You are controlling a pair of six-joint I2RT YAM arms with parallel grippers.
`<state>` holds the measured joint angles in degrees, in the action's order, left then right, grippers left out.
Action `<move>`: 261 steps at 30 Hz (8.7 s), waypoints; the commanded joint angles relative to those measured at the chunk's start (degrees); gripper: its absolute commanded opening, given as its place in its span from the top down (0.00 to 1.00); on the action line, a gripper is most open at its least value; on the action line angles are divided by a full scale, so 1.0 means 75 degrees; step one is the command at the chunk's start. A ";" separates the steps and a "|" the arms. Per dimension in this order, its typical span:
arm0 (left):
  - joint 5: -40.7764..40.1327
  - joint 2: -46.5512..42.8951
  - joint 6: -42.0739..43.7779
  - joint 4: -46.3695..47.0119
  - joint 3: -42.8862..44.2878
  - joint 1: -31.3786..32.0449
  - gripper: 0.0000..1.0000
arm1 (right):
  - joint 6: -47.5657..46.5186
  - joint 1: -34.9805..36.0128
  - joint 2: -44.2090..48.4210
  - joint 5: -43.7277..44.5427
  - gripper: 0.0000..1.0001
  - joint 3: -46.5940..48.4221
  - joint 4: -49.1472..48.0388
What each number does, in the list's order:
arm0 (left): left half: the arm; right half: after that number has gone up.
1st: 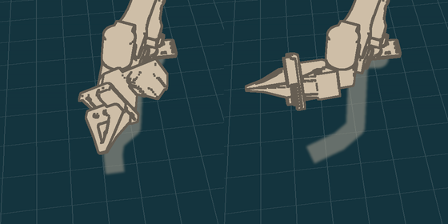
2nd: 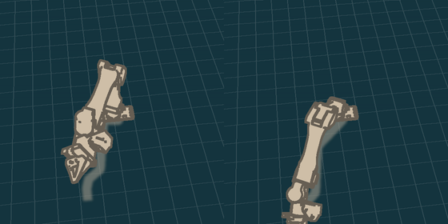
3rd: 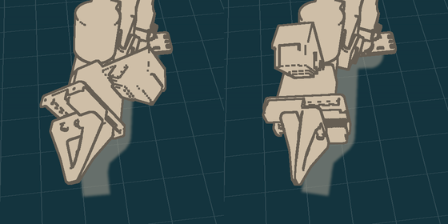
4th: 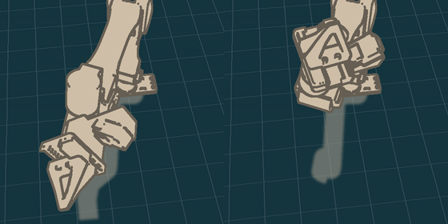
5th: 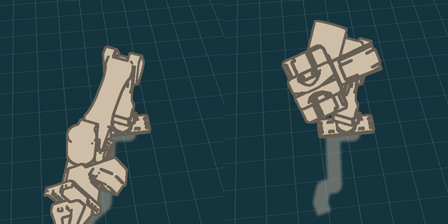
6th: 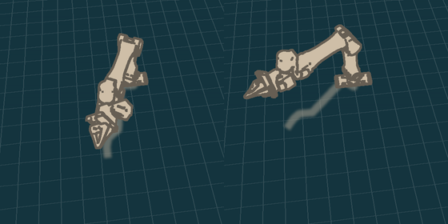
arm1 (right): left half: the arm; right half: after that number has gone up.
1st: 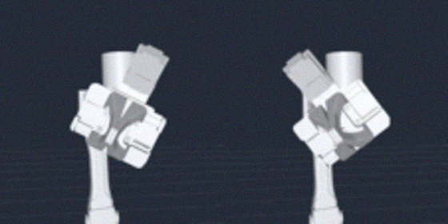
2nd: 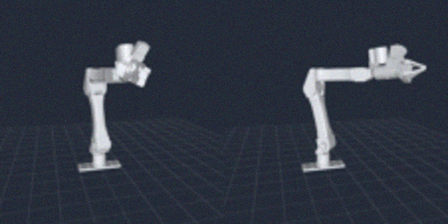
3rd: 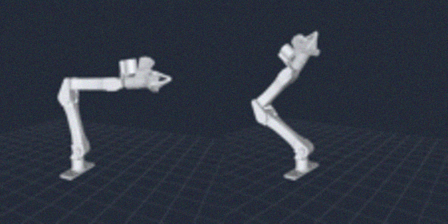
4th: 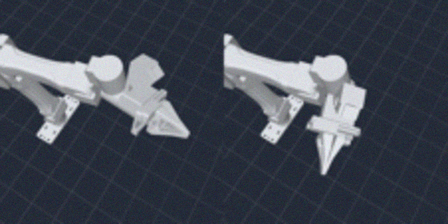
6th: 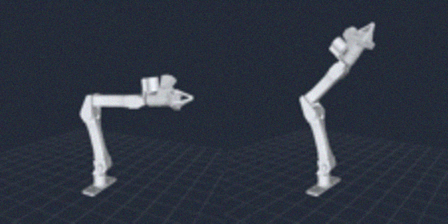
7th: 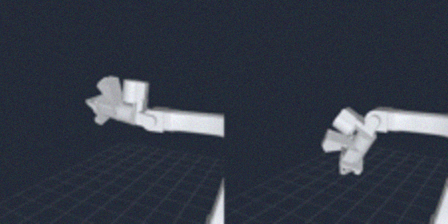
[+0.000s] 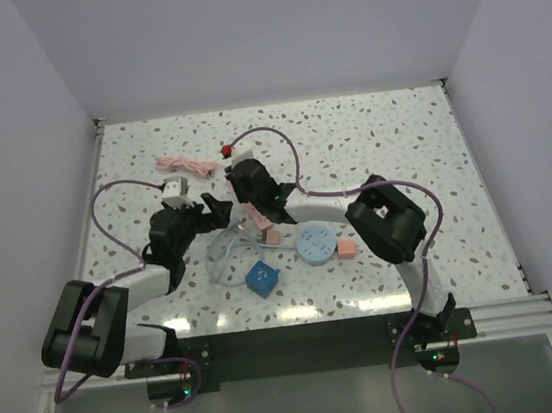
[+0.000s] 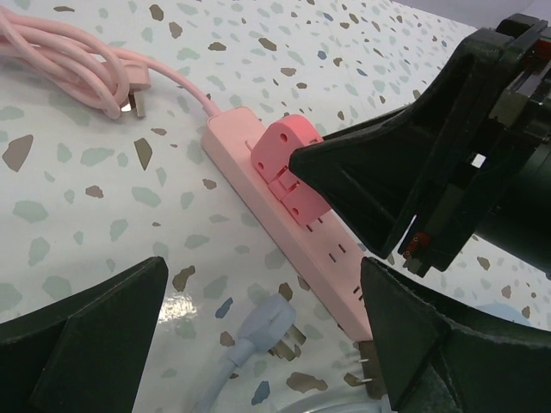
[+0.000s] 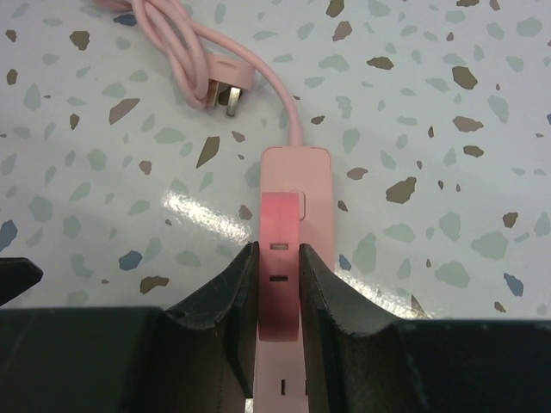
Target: Insert the plug
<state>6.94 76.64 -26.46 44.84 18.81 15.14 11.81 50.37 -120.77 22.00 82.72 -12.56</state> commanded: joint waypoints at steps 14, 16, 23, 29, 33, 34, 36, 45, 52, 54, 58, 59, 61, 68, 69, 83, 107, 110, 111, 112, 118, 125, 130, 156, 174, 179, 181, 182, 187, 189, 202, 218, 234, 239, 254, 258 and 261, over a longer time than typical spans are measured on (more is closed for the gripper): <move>-0.0187 -0.0562 -0.0117 -0.0014 -0.0199 0.0033 0.00 | 0.0054 0.0233 -0.0234 -0.0261 0.34 0.0245 0.0819; -0.0199 -0.0621 -0.0117 -0.0037 -0.0199 0.0033 0.00 | 0.0042 0.0233 -0.0140 -0.0273 0.29 0.0233 0.0737; -0.0292 -0.0785 -0.0082 -0.0154 -0.0223 0.0033 0.00 | -0.0063 0.0222 0.0106 -0.0203 0.19 0.0350 0.0748; -0.0292 -0.0844 -0.0070 -0.0213 -0.0223 0.0033 0.00 | -0.0040 0.0222 0.0621 0.0078 0.14 -0.0177 0.0632; -0.0292 -0.0867 -0.0082 -0.0236 -0.0223 0.0033 0.00 | -0.0005 0.0233 0.1055 0.0301 0.14 -0.0552 0.0643; -0.0292 -0.0879 -0.0082 -0.0225 -0.0234 0.0033 0.00 | 0.0007 0.0222 0.1207 0.0324 0.14 -0.0668 0.0689; -0.0292 -0.0914 -0.0082 -0.0236 -0.0246 0.0033 0.00 | 0.0054 0.0233 0.1383 0.0395 0.14 -0.0856 0.0737; -0.0491 -0.1101 -0.0046 -0.0330 -0.0305 0.0033 0.00 | 0.0674 0.0245 0.3351 0.0091 0.14 -0.2965 0.0702; -0.0539 -0.1382 -0.0046 -0.0412 -0.0468 0.0033 0.00 | 0.1424 0.0292 0.3517 0.0008 0.15 -0.3833 0.0889; -0.0550 -0.1476 -0.0070 -0.0424 -0.0573 0.0044 0.00 | 0.1600 0.0292 0.3447 -0.0038 0.15 -0.3892 0.0877; -0.0550 -0.1617 -0.0082 -0.0482 -0.0691 0.0044 0.00 | 0.1916 0.0338 0.3084 -0.0261 0.15 -0.3974 0.0866; -0.0562 -0.1652 -0.0093 -0.0494 -0.0691 0.0044 0.00 | 0.1975 0.0362 0.3025 -0.0250 0.15 -0.3986 0.0889; -0.0585 -0.1734 -0.0093 -0.0552 -0.0703 0.0056 0.00 | 0.2080 0.0351 0.2920 -0.0238 0.15 -0.4033 0.0877; -0.0632 -0.1781 -0.0082 -0.0588 -0.0703 0.0080 0.00 | 0.2374 0.0386 0.2568 -0.0367 0.18 -0.4091 0.1018; -0.0621 -0.1781 -0.0070 -0.0588 -0.0703 0.0091 0.00 | 0.2409 0.0397 0.2498 -0.0367 0.19 -0.4126 0.1018; -0.0667 -0.1828 -0.0035 -0.0576 -0.0715 0.0161 0.00 | 0.2749 0.0538 0.2462 -0.0015 0.25 -0.4618 0.1066; 0.2763 -0.3492 -0.0994 0.0266 -0.0762 0.0560 0.00 | 0.0277 0.0526 0.6668 -0.1713 0.70 -0.4935 0.0585; 0.3081 -0.3434 -0.1347 0.0677 -0.0762 0.0630 0.01 | -0.0098 0.0526 0.6997 -0.2287 0.70 -0.4982 0.0432; 0.3129 -0.3399 -0.1394 0.0770 -0.0738 0.0654 0.01 | -0.0261 0.0538 0.7090 -0.2439 0.70 -0.5017 0.0397; 0.3176 -0.3364 -0.1464 0.0806 -0.0692 0.0723 0.02 | -0.0321 0.0538 0.7195 -0.2557 0.70 -0.5029 0.0362; 0.3399 -0.2744 -0.1850 0.1556 -0.0656 0.1273 0.04 | -0.0579 0.0526 0.7325 -0.3107 0.70 -0.5169 0.0269; 0.3352 -0.2111 -0.2483 0.2657 -0.0726 0.1743 0.06 | -0.0731 0.0526 0.7431 -0.3437 0.70 -0.5369 0.0151; 0.3247 -0.1782 -0.2519 0.2822 -0.0586 0.2048 0.09 | -0.0802 0.0538 0.7618 -0.3624 0.70 -0.5509 -0.0001; 0.3305 -0.1313 -0.2765 0.3022 -0.0492 0.2645 0.34 | -0.1095 0.0526 0.7748 -0.3695 0.69 -0.5545 -0.0025; 0.4711 -0.0188 -0.3644 0.4674 -0.0316 0.2857 0.80 | -0.1540 0.0538 0.7525 -0.3589 0.66 -0.5427 -0.0213; 0.4782 -0.0082 -0.3726 0.5118 -0.0328 0.2834 1.00 | -0.1540 0.0538 0.7560 -0.3648 0.57 -0.5369 -0.0060; 0.4840 0.0023 -0.3785 0.5422 -0.0305 0.2822 1.00 | -0.1540 0.0526 0.7618 -0.3718 0.43 -0.5357 0.0022; 0.4852 0.0081 -0.3820 0.5528 -0.0281 0.2764 1.00 | -0.1540 0.0526 0.7642 -0.3753 0.36 -0.5357 0.0057; 0.5284 0.0515 -0.4416 0.6639 -0.0281 0.2213 1.00 | -0.1528 0.0456 0.7770 -0.4116 0.02 -0.5205 0.0467; 0.5402 0.0679 -0.4698 0.6911 -0.0281 0.1897 1.00 | -0.1760 0.0421 0.7852 -0.4129 0.01 -0.5158 0.0607; 0.6352 0.0317 -0.4547 0.7382 -0.0410 0.1486 1.00 | 0.0660 -0.2273 0.7338 -0.7918 0.05 -0.5158 -0.0375; 0.5567 -0.1805 -0.2378 0.4052 -0.0539 0.1392 1.00 | 0.2995 -0.2438 0.6411 -1.0585 0.12 -0.5416 -0.3201; 0.5567 -0.1606 -0.2578 0.4428 -0.0516 0.1392 1.00 | 0.2047 -0.1935 0.6025 -1.0949 0.23 -0.4983 -0.2041; 0.5579 -0.1535 -0.2554 0.4428 -0.0516 0.1392 1.00 | 0.1952 -0.1911 0.6106 -1.0902 0.37 -0.4982 -0.2099; 0.5602 -0.1254 -0.2695 0.4674 -0.0574 0.1392 1.00 | 0.1858 -0.1771 0.6036 -1.0926 0.83 -0.4947 -0.2275; 0.5567 -0.1102 -0.2753 0.4557 -0.0469 0.1392 0.69 | 0.1707 -0.1782 0.6001 -1.0703 1.00 -0.4877 -0.2065; 0.5450 -0.1101 -0.2731 0.4323 -0.0469 0.1392 0.43 | 0.1450 -0.1817 0.5966 -1.0445 1.00 -0.4690 -0.1585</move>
<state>49.19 67.92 -47.00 75.42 14.74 25.89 25.47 36.40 -75.88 -57.89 43.35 -25.93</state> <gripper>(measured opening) 0.517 0.326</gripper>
